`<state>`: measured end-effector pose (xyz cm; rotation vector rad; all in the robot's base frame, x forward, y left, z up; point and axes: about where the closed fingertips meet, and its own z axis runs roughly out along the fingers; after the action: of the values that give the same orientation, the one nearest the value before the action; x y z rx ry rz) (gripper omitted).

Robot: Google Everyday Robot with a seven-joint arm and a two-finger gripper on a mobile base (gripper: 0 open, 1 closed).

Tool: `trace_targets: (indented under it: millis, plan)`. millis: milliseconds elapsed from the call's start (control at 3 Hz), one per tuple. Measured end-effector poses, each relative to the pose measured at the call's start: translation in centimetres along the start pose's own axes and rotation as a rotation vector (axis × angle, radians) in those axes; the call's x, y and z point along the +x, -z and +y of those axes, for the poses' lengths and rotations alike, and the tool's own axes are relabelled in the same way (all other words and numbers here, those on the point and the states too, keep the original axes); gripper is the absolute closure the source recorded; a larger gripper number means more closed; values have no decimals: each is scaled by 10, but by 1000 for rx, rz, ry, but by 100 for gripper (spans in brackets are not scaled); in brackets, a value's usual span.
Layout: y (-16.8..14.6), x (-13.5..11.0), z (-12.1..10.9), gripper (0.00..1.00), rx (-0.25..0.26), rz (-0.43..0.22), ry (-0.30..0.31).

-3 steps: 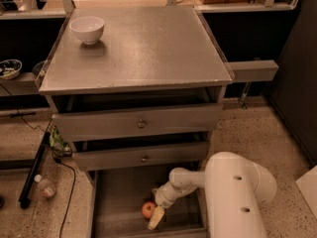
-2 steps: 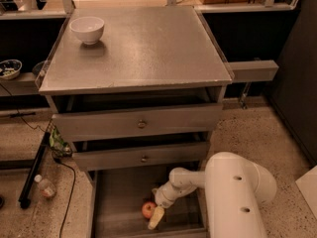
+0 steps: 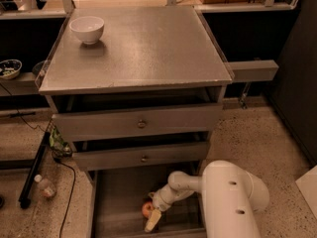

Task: Pick apple from bottom drawer and place on counter

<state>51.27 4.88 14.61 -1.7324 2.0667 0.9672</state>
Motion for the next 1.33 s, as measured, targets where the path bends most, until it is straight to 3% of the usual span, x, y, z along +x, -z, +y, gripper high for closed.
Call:
trace_targets:
  millis: [333,1333]
  plan:
    - [-1,0,0,15,-2,0,0]
    - [-1,0,0,85,-3,0,0]
